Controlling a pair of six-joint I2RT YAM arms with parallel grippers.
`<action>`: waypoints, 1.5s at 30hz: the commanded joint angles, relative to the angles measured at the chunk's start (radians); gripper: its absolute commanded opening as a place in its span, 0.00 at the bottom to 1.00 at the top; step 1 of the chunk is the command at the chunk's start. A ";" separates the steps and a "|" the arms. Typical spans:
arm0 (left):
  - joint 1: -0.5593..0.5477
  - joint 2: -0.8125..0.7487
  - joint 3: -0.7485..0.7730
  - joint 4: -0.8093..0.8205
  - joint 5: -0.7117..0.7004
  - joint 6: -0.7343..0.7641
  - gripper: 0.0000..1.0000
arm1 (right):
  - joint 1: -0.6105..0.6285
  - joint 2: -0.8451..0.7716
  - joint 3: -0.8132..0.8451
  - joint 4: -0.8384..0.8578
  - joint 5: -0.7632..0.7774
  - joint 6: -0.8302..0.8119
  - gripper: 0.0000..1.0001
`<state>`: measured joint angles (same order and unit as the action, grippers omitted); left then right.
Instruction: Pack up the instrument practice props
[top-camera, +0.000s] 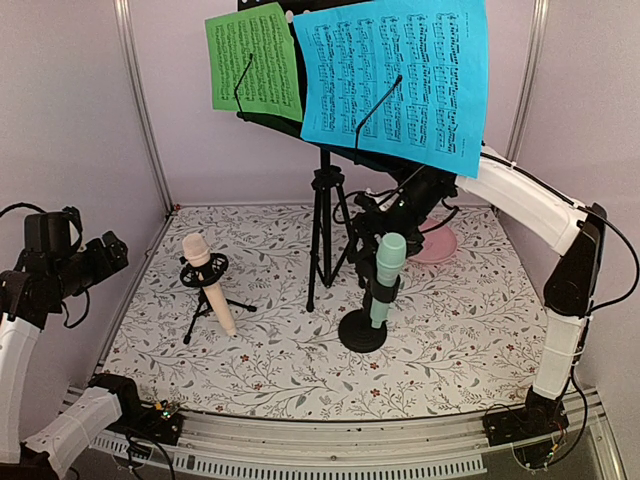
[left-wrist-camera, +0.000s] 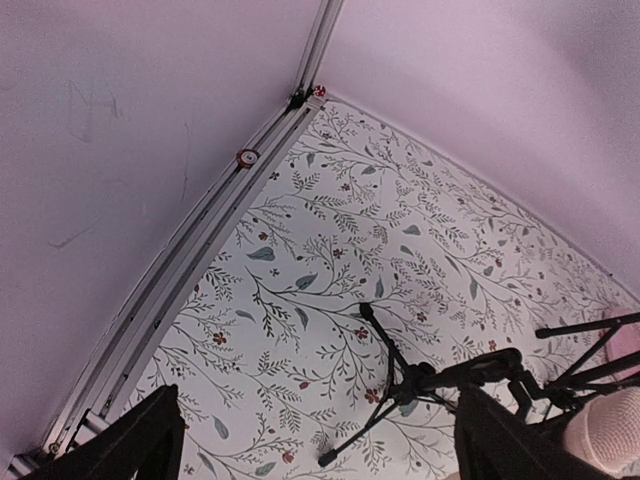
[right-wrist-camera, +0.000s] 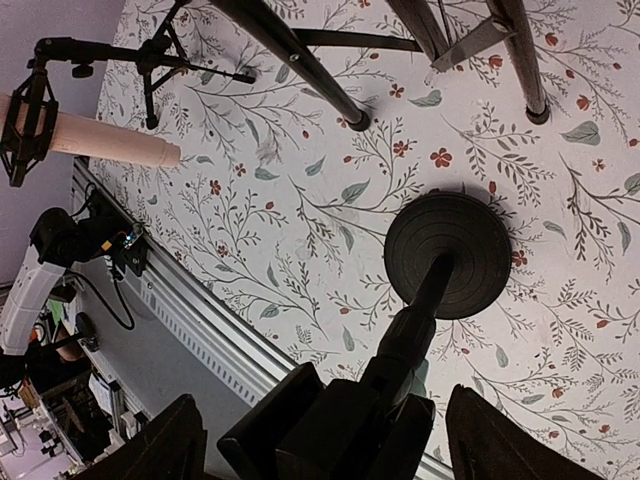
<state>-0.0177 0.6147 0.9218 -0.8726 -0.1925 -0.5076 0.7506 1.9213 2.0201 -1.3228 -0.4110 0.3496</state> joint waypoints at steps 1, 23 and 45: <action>-0.007 0.007 -0.007 0.013 -0.001 -0.001 0.94 | 0.004 -0.047 0.030 -0.001 0.018 -0.020 0.86; -0.010 -0.009 -0.008 0.014 -0.005 -0.004 0.94 | -0.046 -0.085 0.136 0.005 0.004 0.041 0.90; -0.011 -0.009 -0.008 0.017 0.004 0.001 0.94 | -0.112 -0.471 -0.178 0.222 0.237 -0.008 0.93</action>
<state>-0.0196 0.6025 0.9207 -0.8726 -0.1921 -0.5072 0.6445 1.5803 1.9591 -1.2407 -0.2737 0.3565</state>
